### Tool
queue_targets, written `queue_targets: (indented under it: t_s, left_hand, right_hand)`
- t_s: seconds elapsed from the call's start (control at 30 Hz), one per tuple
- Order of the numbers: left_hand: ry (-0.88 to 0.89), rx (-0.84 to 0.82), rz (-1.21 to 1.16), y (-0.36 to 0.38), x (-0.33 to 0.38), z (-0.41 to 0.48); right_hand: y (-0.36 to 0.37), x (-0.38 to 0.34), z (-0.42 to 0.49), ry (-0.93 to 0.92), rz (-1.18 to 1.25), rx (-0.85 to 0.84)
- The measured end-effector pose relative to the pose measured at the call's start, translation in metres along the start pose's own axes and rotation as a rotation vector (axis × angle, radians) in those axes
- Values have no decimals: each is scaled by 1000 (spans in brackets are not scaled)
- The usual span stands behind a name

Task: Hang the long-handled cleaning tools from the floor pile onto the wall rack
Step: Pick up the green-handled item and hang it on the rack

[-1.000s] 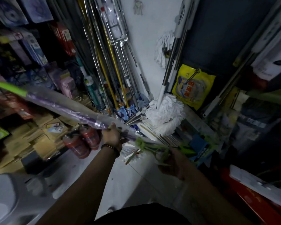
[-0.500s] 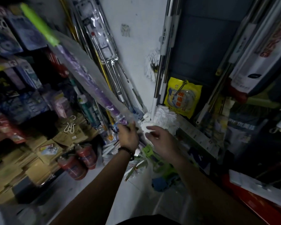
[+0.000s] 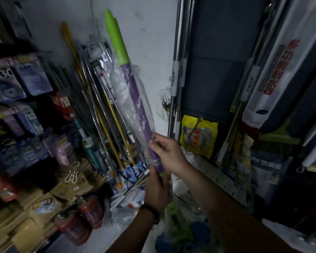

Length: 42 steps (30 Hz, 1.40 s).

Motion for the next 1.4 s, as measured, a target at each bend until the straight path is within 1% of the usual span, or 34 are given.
queue_targets:
  t_s: [0.07,0.13,0.17,0.2,0.23,0.3,0.33,0.37,0.4,0.5,0.57,0.67,0.73,0.83,0.9,0.93,1.17,1.27,1.4]
  left_hand:
    - [8,-189,108,-4,-6,7]
    - [-14,-413,326,-18,-10,21]
    - [-28,-437,414,-33,-6,32]
    - [-28,-408,425,-51,5,45]
    - [-9,-349,353,-68,26,58]
    - [32,-211,57,-91,80,79]
    - [55,-167,-94,-96,110,89]
    - [79,-140,-197,-95,140,98]
    - [118,-130,-244,-92,172,108]
    - [228,-100,-223,-80,243,141]
    - [270,-80,-163,-74,270,158]
    - [326,-47,-90,-66,289,177]
    - [348,-32,-120,-58,299,182]
    - [383,-10,-154,-48,309,188]
    - [404,-10,-187,-43,317,191]
    - [417,-16,-194,-41,322,194]
    - [495,-76,-205,-30,350,232]
    - [497,-92,-219,-29,357,253]
    - [565,-190,-269,-20,376,269]
  right_hand:
    - [-9,9,-2,26,13,48]
    - [-25,13,-3,25,-3,134]
    - [-31,11,-5,18,30,163]
    - [-36,10,-6,6,56,178]
    - [-41,8,-6,-4,69,194]
    - [-49,5,-7,-20,89,223]
    - [-52,3,-6,-28,107,236]
    - [-54,1,-6,-30,136,242]
    - [-56,-1,-5,-33,158,242]
    - [-61,-11,0,-56,176,232]
    - [-68,-16,5,-69,180,240]
    - [-81,-25,14,-121,104,254]
    - [-92,-30,21,-142,42,260]
    - [-109,-41,27,-134,2,217]
    - [-121,-60,30,-129,-47,188]
    - [-131,-74,32,-129,-51,200]
    - [-195,-207,75,-352,-184,384]
    - [-204,-259,98,-458,-257,502]
    - [-210,-317,122,-563,-380,652]
Point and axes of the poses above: each hand's wrist, its own z-axis towards the middle knuckle, its own y-axis out of the palm, x = y × z, the point moved 7 cm from there along z, towards the middle knuckle, and after that the axes turned 7 degrees about -x, right-handed, at the moved point
